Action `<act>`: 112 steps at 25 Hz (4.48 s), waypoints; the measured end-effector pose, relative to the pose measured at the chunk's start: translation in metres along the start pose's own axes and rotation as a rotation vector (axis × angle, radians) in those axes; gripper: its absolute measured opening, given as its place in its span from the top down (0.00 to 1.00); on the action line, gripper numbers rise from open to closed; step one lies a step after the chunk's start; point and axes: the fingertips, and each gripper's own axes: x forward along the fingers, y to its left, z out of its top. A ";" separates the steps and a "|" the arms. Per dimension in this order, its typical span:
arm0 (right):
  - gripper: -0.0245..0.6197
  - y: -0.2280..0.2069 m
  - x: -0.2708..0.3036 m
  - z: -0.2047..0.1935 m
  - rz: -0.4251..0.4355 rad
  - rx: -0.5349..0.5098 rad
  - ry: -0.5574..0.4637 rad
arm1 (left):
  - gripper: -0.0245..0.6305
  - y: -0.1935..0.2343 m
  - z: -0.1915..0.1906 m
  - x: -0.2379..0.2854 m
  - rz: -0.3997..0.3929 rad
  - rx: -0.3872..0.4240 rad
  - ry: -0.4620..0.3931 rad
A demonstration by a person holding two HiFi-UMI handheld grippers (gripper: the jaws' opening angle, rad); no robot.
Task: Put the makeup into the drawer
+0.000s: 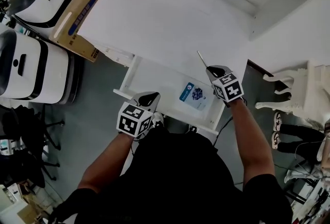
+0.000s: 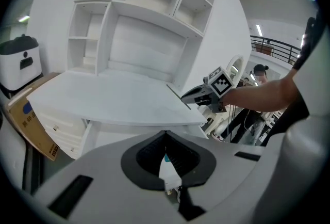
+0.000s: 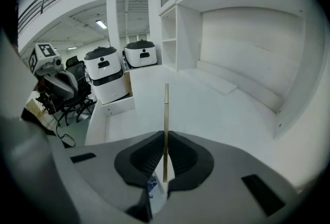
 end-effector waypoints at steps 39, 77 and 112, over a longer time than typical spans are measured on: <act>0.89 0.158 0.084 -0.240 0.332 -0.206 0.580 | 0.95 -0.012 -0.010 -0.025 0.024 0.007 0.022; 0.92 0.118 -0.206 -0.069 -0.219 0.463 -0.420 | 0.95 -0.117 0.015 -0.025 -0.232 0.190 -0.077; 0.92 0.197 -0.333 -0.179 -0.064 0.480 -0.512 | 0.95 -0.273 -0.062 -0.092 -0.126 0.158 -0.132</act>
